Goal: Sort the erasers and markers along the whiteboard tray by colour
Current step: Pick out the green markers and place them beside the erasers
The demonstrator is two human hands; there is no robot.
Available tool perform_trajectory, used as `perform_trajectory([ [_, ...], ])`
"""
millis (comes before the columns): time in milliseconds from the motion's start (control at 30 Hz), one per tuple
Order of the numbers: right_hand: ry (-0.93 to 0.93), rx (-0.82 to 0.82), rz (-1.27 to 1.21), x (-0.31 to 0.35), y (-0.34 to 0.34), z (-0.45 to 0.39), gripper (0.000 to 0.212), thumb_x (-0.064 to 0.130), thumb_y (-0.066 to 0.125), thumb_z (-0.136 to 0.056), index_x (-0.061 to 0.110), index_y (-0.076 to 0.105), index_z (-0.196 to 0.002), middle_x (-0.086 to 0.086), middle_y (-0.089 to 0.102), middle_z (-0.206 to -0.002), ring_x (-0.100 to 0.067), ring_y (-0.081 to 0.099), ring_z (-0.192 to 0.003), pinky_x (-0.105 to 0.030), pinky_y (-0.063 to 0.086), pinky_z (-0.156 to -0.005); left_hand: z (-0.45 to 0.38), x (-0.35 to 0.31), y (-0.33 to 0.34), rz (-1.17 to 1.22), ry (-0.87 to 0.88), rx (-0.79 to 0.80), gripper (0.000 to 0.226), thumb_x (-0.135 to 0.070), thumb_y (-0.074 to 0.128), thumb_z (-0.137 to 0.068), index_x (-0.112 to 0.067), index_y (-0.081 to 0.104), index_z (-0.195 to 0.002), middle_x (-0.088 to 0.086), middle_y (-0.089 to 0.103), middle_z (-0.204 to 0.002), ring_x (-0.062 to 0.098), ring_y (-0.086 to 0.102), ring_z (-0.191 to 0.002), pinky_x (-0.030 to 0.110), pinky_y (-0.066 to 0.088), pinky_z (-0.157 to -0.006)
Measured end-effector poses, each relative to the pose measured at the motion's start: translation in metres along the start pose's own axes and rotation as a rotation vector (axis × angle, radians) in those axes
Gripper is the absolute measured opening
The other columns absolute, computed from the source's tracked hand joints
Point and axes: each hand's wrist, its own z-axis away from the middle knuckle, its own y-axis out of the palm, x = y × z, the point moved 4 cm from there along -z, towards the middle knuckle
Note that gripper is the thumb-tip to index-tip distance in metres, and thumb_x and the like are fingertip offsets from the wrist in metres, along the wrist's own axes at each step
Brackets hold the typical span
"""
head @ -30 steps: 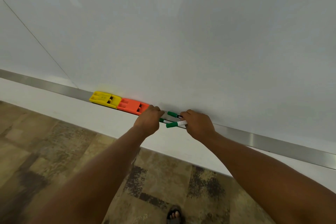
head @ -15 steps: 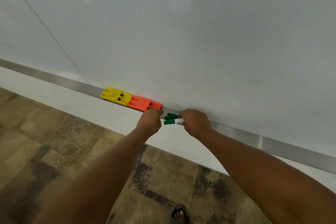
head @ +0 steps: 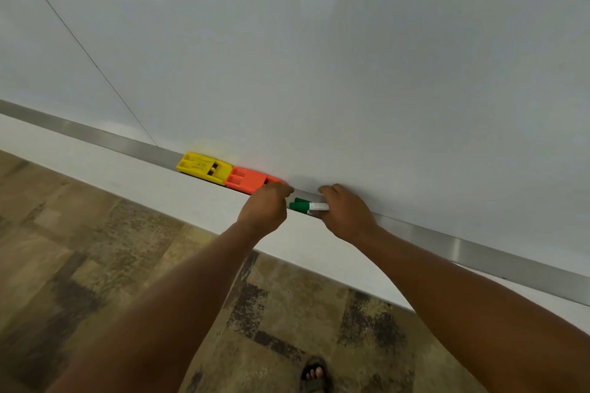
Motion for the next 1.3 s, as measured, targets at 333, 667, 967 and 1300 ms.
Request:
perform_trajectory([
  [333,-0.058,-0.108,-0.042,-0.005,-0.008,0.014,0.042,0.023,0.040,-0.099,0.010,0.040,-0.139,-0.013,0.049,-0.120,-0.029,0.051,-0.105,-0.044,0.049,-0.089,-0.011,-0.030,-0.034,-0.162,0.369,-0.111,0.048,-0.044,0.049,-0.093,-0.013,0.053,-0.130,0.004,0.062,-0.121,0.022,0.055,-0.107,0.034,0.049,-0.088],
  [667,-0.068,-0.144,0.251,-0.003,-0.009,0.018,0.019,0.013,0.061,-0.085,0.013,0.063,-0.105,-0.006,0.063,-0.089,-0.028,0.058,-0.078,-0.038,0.047,-0.067,-0.014,-0.037,0.005,-0.410,0.443,-0.004,0.014,-0.015,0.062,-0.084,-0.015,0.066,-0.097,0.005,0.061,-0.097,0.025,0.056,-0.084,0.036,0.050,-0.060],
  [967,-0.045,-0.066,0.466,0.002,-0.008,0.010,0.023,0.008,0.079,-0.053,0.019,0.062,-0.062,0.002,0.061,-0.056,-0.023,0.057,-0.052,-0.029,0.045,-0.049,-0.023,-0.043,0.019,-0.339,0.333,0.072,0.020,0.001,0.058,-0.077,-0.013,0.067,-0.089,0.006,0.062,-0.087,0.027,0.057,-0.081,0.031,0.034,-0.055],
  [1300,-0.076,-0.050,0.487,0.000,0.011,0.007,0.021,0.012,0.071,-0.073,0.015,0.067,-0.094,-0.003,0.067,-0.081,-0.025,0.063,-0.069,-0.036,0.050,-0.062,-0.024,-0.025,0.026,-0.235,0.295,0.062,0.024,-0.009,0.052,-0.084,-0.016,0.066,-0.102,0.005,0.063,-0.098,0.027,0.055,-0.091,0.039,0.051,-0.073],
])
